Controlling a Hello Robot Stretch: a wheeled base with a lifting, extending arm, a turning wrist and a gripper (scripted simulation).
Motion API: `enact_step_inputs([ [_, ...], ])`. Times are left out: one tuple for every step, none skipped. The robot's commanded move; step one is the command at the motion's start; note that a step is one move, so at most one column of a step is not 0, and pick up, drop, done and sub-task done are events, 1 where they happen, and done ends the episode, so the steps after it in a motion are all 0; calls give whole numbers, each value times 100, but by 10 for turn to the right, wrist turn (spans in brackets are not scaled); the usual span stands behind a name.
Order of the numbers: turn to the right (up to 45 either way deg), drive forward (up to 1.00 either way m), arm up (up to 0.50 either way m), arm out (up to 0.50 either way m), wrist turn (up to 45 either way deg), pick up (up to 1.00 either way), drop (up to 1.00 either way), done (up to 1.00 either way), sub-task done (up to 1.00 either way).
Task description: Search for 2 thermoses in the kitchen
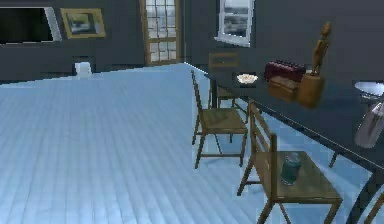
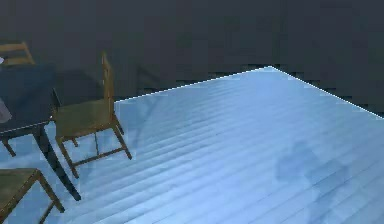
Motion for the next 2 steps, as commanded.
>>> enact_step_inputs([
  [0, 25, 0, 0, 0, 0, 0, 0, 0],
  [360, 0, 0, 0, 0, 0, 0, 0, 0],
])
